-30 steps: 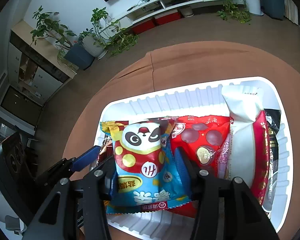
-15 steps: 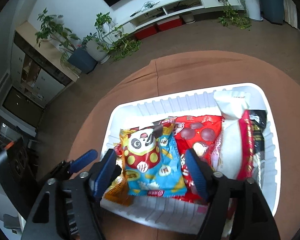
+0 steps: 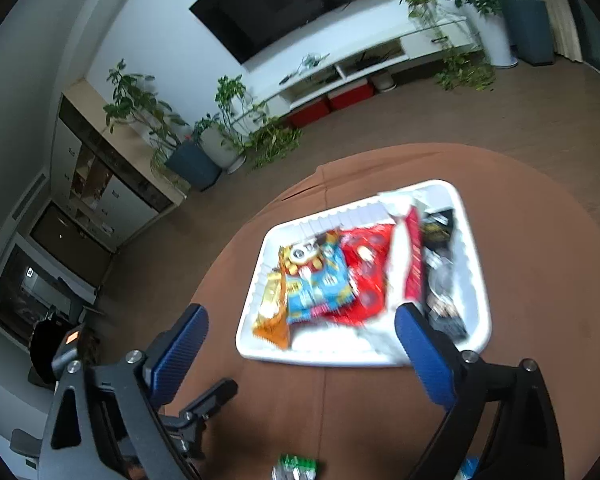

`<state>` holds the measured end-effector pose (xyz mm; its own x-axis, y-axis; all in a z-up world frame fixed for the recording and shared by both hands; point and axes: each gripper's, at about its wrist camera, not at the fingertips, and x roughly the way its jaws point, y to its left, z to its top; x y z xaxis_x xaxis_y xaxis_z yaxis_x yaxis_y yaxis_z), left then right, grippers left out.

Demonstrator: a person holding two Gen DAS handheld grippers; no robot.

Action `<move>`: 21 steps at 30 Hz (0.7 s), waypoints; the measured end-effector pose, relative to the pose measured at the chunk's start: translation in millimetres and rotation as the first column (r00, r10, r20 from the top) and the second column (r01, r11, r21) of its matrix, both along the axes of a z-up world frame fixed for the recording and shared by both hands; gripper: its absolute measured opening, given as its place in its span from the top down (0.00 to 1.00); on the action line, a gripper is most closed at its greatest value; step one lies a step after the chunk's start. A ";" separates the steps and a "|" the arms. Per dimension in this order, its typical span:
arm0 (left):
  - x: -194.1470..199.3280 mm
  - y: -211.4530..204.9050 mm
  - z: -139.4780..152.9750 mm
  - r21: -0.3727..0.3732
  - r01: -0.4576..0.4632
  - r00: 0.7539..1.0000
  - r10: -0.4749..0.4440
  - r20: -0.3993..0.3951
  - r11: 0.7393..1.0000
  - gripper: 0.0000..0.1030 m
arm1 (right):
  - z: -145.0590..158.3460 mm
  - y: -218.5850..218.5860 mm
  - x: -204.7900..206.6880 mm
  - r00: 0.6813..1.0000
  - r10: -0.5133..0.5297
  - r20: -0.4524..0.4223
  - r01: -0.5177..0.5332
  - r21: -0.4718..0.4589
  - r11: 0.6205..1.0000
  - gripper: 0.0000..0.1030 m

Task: Organize snacks
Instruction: 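Withdraw both tools from the tray toward the remaining snacks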

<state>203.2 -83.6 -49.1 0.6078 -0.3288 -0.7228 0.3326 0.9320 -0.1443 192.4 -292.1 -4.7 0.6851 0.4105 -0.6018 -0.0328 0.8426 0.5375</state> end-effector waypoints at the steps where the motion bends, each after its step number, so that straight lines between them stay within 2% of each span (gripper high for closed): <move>1: -14.3 0.7 -3.5 -0.007 -0.002 1.000 0.002 -0.010 1.000 0.00 | -1.6 -3.5 -10.6 1.000 -0.007 0.003 0.007 0.001 1.000 0.05; 3: -31.5 1.0 -8.3 -0.015 -0.009 0.999 0.008 -0.032 1.000 0.00 | -7.4 -12.3 -41.1 0.999 -0.037 0.008 0.037 0.001 0.999 0.05; 8: -66.5 -3.6 -32.0 -0.023 -0.073 0.983 0.068 -0.172 0.997 0.00 | -30.8 -28.2 -100.0 0.992 -0.122 -0.017 0.121 -0.041 0.992 0.04; 14: -103.8 -32.9 -48.1 0.051 -0.033 0.982 0.042 -0.183 0.998 0.00 | -64.3 -27.9 -152.3 0.981 -0.179 -0.069 0.175 -0.067 0.982 0.04; 21: -105.6 -46.8 -46.1 0.106 -0.039 0.984 0.057 -0.168 0.994 0.01 | -75.0 -25.8 -166.7 0.977 -0.198 -0.075 0.191 -0.091 0.977 0.04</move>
